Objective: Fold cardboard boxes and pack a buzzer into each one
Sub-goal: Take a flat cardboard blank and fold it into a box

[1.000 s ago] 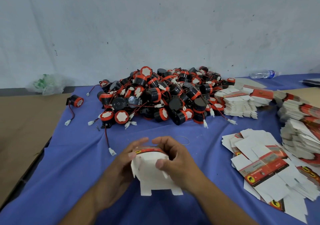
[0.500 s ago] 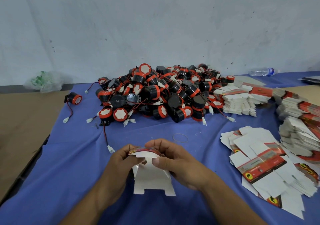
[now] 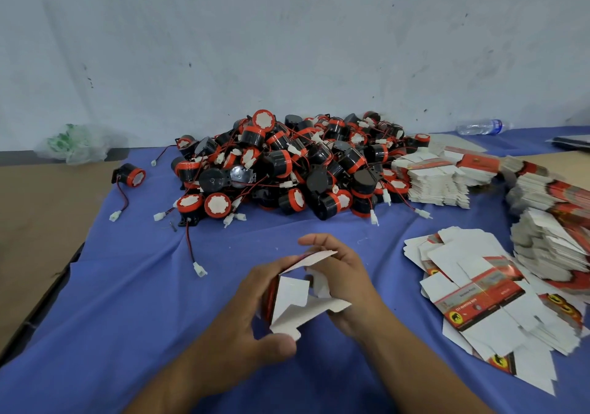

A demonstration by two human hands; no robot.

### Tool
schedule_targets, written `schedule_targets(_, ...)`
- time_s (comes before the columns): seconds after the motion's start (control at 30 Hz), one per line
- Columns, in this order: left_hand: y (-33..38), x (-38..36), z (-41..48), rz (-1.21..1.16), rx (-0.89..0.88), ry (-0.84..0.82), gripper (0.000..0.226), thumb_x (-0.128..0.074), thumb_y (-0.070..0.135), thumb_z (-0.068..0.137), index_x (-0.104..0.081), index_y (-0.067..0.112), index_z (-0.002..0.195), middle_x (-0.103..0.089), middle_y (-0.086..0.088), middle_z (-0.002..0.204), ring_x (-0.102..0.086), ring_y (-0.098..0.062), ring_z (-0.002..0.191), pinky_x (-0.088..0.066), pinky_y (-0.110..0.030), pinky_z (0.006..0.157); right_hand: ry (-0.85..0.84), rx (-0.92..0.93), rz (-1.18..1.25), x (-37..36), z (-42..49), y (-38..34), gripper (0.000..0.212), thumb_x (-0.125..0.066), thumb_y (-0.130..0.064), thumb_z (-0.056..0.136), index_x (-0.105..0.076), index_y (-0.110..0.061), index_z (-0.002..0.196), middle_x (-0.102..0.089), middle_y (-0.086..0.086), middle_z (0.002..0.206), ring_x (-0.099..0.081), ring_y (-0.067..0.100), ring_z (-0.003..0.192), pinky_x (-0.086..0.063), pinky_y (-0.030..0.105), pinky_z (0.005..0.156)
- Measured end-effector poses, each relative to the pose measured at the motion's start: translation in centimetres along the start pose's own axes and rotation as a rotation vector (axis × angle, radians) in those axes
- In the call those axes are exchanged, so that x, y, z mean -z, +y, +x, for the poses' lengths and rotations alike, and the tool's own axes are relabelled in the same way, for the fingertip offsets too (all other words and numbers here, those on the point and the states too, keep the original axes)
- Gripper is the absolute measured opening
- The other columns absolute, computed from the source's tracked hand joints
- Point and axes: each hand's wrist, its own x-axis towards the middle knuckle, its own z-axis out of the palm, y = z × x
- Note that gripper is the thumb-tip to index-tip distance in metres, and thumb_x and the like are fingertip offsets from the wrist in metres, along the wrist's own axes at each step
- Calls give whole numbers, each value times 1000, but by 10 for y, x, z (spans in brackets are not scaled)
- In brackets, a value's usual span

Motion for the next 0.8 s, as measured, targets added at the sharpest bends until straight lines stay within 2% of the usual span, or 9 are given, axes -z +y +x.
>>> schedule_targets(0.07,6,1,-4,43,-38,34,106,-51,94,58,-35,33,143,-43,24,140,-39,-3,135,-30,-7,101,39,-4,1,-3,-1,2,23,-63,-4,82,-75,-22,74,-60,5,73,-51,18,67,-43,31,64)
schedule_targets(0.17,6,3,-3,26,-86,58,113,-54,92,55,-38,22,142,-46,9,138,-46,-8,129,-36,-14,101,74,-12,-19,-12,-1,8,38,-61,1,87,-73,-25,62,-61,-4,65,-50,14,66,-42,35,70)
schedule_targets(0.23,1,3,-1,72,-115,117,89,-63,78,67,-44,26,137,-52,5,129,-54,-8,117,-41,-18,96,89,-15,-38,-15,-2,9,39,-60,0,87,-72,-26,60,-60,-6,63,-50,13,64,-42,35,71)
schedule_targets(0.4,-5,3,5,-52,-19,395,33,-45,55,92,-61,33,110,-62,10,110,-61,-17,101,-50,-25,86,-70,176,-176,-23,-16,15,7,-61,-28,80,-67,-27,79,-61,-10,72,-54,6,67,-44,20,62)
schedule_targets(0.53,-13,12,10,-384,140,495,15,-60,29,91,-72,31,98,-73,1,99,-68,-16,90,-54,-29,73,-244,177,-119,-31,-23,24,36,-48,-55,89,-66,-32,109,-69,-4,105,-64,9,97,-54,28,84)
schedule_targets(0.63,-15,16,11,-530,249,561,25,-56,20,93,-75,35,96,-75,2,96,-70,-15,86,-53,-36,75,-298,219,-224,-33,-24,25,32,-55,-38,93,-59,-30,124,-65,-4,122,-60,10,112,-51,33,98)
schedule_targets(0.7,-12,14,9,-376,196,568,29,-50,26,99,-72,44,97,-73,10,100,-68,-9,89,-52,-33,78,-249,228,-184,-35,-22,23,30,-56,-23,90,-61,-27,119,-67,-8,113,-62,5,103,-51,23,88)
schedule_targets(0.77,-8,9,7,-204,79,546,26,-47,44,92,-60,47,114,-66,18,115,-61,-2,106,-48,-24,91,-162,201,-61,-34,-17,18,31,-55,-15,87,-63,-23,116,-70,-9,102,-63,3,91,-51,18,76)
schedule_targets(0.8,-7,5,6,-181,53,549,40,-50,48,86,-50,44,126,-59,21,126,-54,0,118,-44,-21,99,-122,173,28,-33,-14,16,32,-55,-11,88,-63,-19,118,-71,-6,100,-64,5,87,-53,19,72)
